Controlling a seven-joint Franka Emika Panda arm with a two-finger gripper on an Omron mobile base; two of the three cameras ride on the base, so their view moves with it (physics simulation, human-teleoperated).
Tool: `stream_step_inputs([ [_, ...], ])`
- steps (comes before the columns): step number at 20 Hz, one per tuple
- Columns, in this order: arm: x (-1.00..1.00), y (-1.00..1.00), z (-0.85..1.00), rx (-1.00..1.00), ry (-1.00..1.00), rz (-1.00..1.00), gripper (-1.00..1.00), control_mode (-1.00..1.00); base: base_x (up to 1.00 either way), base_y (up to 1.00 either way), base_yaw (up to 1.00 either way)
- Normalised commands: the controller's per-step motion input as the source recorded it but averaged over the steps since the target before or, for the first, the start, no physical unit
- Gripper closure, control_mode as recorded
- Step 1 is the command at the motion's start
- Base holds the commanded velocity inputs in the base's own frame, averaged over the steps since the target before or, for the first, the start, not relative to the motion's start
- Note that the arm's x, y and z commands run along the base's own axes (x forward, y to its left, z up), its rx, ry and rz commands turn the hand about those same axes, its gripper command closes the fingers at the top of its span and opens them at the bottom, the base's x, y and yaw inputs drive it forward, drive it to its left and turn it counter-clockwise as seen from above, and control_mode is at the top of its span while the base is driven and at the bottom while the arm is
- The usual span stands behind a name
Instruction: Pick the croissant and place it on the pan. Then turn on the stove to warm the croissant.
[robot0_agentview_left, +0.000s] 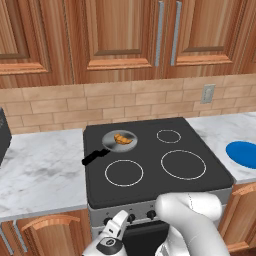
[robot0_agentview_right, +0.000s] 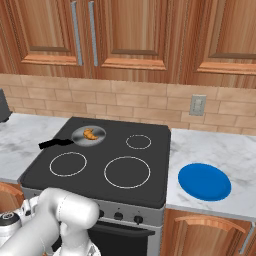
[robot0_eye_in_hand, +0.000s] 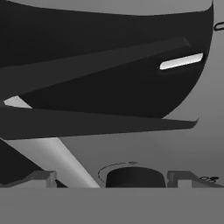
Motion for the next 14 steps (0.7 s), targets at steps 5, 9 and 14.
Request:
stream_step_inputs([
  [5, 0.0, -0.44, 0.0, 0.01, -0.02, 0.0, -1.0, -1.0, 0.0, 0.0, 0.0],
  [9, 0.0, -0.47, 0.0, 0.03, -0.02, 0.0, -1.0, -1.0, 0.0, 0.0, 0.0],
  [14, 0.0, -0.48, 0.0, 0.04, -0.06, 0.0, -1.0, -1.0, 0.0, 0.0, 0.0],
])
